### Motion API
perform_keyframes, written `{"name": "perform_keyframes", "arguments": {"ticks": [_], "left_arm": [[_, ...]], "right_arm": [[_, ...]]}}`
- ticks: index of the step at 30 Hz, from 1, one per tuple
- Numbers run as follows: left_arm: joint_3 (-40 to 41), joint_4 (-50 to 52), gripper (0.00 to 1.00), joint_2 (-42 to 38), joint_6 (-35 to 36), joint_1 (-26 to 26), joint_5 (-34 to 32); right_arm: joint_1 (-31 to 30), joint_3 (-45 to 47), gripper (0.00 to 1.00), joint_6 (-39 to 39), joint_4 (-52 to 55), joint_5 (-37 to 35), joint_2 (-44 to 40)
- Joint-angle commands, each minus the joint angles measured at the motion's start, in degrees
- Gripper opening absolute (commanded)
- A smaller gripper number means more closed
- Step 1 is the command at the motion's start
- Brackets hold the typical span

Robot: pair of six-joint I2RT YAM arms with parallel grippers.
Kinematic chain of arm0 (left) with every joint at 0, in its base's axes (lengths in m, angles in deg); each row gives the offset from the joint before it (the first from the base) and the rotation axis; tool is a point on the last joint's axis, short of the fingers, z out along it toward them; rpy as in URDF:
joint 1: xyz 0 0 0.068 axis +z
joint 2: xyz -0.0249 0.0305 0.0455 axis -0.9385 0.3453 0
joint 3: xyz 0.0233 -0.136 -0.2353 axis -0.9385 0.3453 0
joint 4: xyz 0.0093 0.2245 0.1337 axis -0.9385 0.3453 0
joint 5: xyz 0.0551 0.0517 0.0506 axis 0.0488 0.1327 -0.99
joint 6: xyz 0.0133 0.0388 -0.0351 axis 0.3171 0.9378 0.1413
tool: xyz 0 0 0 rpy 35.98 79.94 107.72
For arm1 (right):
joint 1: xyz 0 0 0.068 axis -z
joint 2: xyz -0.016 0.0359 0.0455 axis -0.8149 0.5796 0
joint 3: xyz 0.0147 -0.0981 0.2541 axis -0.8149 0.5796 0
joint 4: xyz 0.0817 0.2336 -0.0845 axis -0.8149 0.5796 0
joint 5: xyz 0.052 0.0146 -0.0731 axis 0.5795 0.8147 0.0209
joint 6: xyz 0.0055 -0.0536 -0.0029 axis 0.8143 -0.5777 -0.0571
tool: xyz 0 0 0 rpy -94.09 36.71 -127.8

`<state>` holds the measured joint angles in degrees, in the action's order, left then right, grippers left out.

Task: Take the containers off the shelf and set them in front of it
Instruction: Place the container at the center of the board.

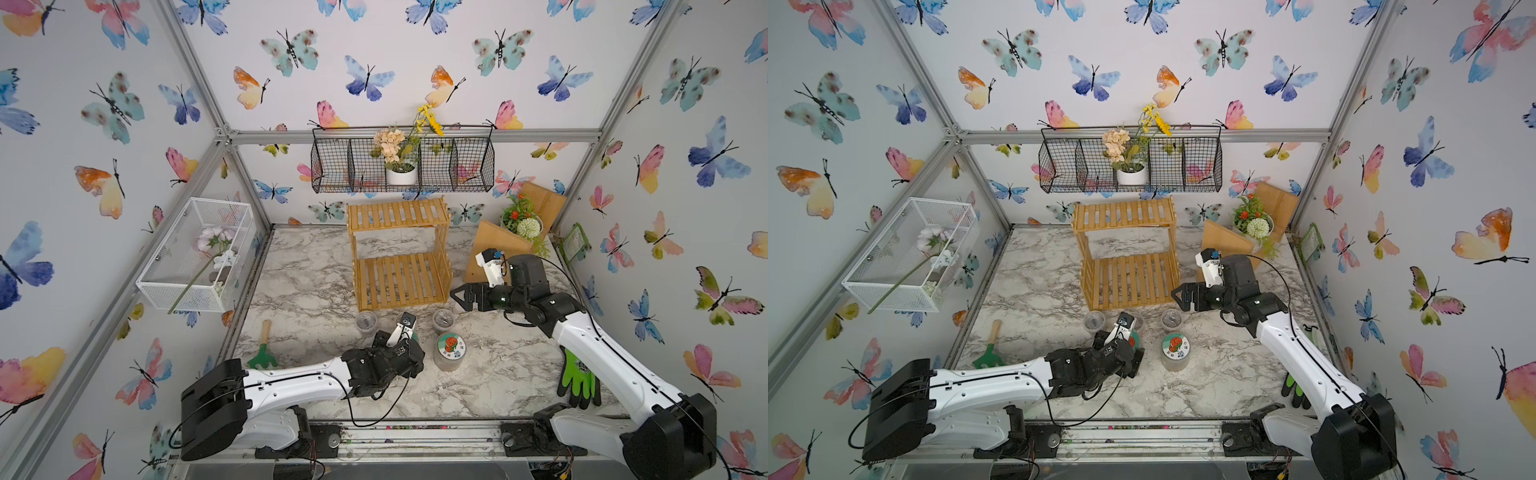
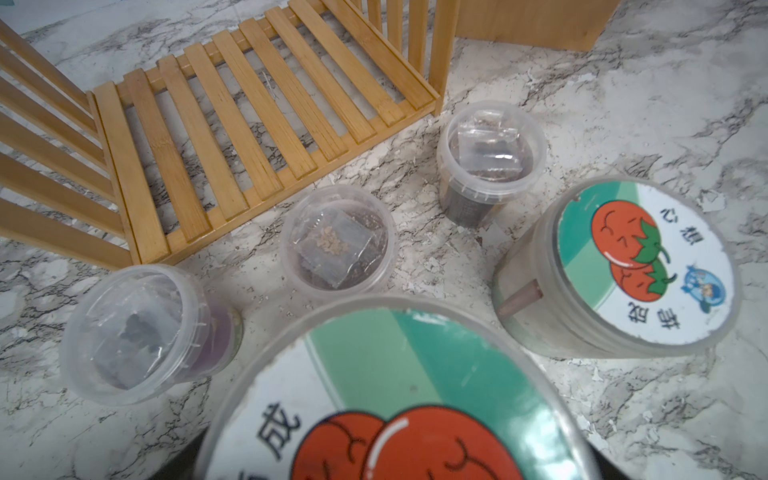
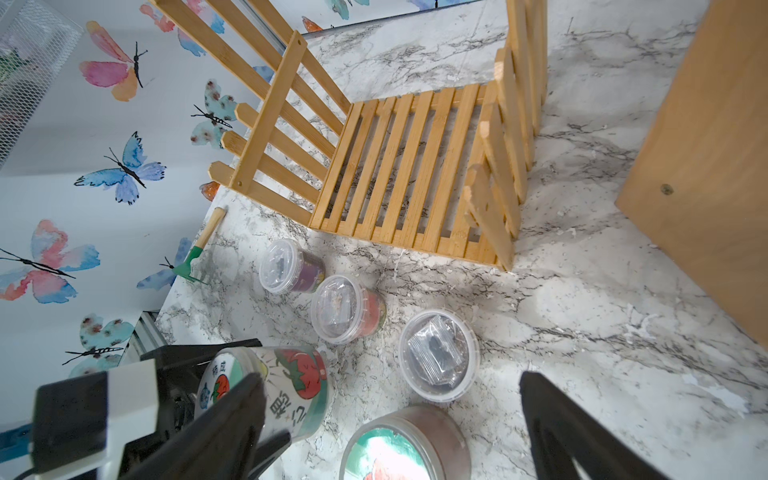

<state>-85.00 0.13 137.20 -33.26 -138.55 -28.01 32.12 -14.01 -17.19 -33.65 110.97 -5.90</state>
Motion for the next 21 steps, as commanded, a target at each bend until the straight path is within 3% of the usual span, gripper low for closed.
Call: {"name": "perform_keyframes", "arguments": {"ticks": [1,21], "left_arm": [[0.26,-3.69,0.7,1.44,-0.15,-0.33,0.95],[0.09,-7.95,0.74,10.66,-0.77,-0.16,0.67]], "right_arm": [[0.21,-0.02,0.98,-0.46,1.64,-0.16,-1.15],[0.22,1.5,0.98,-1.12,2.43,-0.77,-2.72]]}}
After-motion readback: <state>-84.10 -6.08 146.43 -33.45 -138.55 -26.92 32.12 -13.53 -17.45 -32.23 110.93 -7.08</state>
